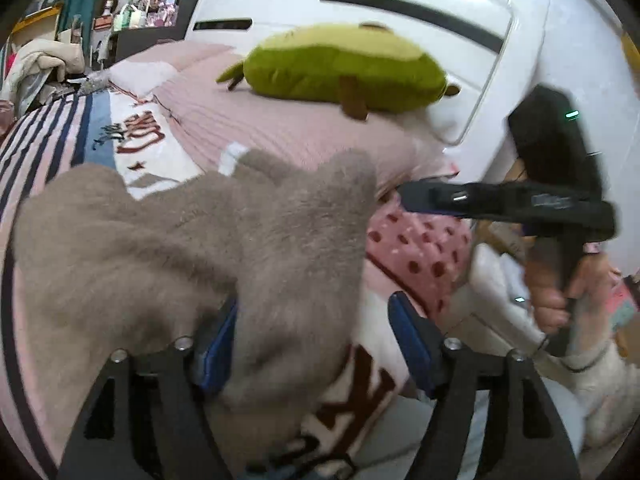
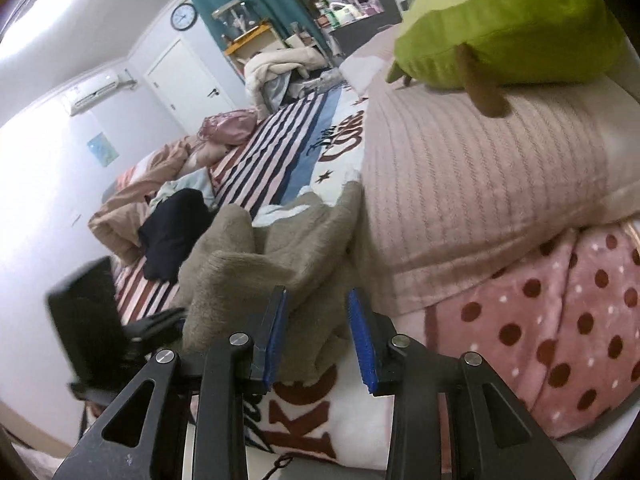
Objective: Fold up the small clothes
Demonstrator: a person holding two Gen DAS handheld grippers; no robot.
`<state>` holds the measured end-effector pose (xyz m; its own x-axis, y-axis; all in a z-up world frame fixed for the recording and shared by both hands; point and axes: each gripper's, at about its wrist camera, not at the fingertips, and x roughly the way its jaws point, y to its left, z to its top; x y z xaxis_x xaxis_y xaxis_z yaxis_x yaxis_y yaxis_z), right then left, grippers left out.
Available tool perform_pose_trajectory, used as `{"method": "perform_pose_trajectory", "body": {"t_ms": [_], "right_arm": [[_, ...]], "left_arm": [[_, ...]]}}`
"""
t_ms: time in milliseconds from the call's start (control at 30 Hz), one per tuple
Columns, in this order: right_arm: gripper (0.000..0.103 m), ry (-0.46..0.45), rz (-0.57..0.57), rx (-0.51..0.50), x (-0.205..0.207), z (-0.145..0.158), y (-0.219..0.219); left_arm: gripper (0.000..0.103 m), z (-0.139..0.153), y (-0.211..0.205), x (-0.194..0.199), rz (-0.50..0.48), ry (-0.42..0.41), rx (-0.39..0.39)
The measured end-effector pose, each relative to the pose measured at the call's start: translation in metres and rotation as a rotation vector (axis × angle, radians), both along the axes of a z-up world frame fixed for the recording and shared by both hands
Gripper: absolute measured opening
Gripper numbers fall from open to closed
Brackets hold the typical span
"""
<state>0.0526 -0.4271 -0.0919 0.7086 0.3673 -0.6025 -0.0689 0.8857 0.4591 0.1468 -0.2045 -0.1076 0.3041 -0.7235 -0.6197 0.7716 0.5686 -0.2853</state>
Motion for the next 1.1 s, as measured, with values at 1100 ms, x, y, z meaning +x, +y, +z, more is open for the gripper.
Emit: {"method": "perform_pose_trajectory", "body": {"t_ms": [1100], "right_arm": [[0.016, 0.186, 0.091, -0.216, 0.028, -0.038, 0.060]], "left_arm": [[0.099, -0.057, 0.153, 0.059, 0.234, 0.307, -0.244]]}}
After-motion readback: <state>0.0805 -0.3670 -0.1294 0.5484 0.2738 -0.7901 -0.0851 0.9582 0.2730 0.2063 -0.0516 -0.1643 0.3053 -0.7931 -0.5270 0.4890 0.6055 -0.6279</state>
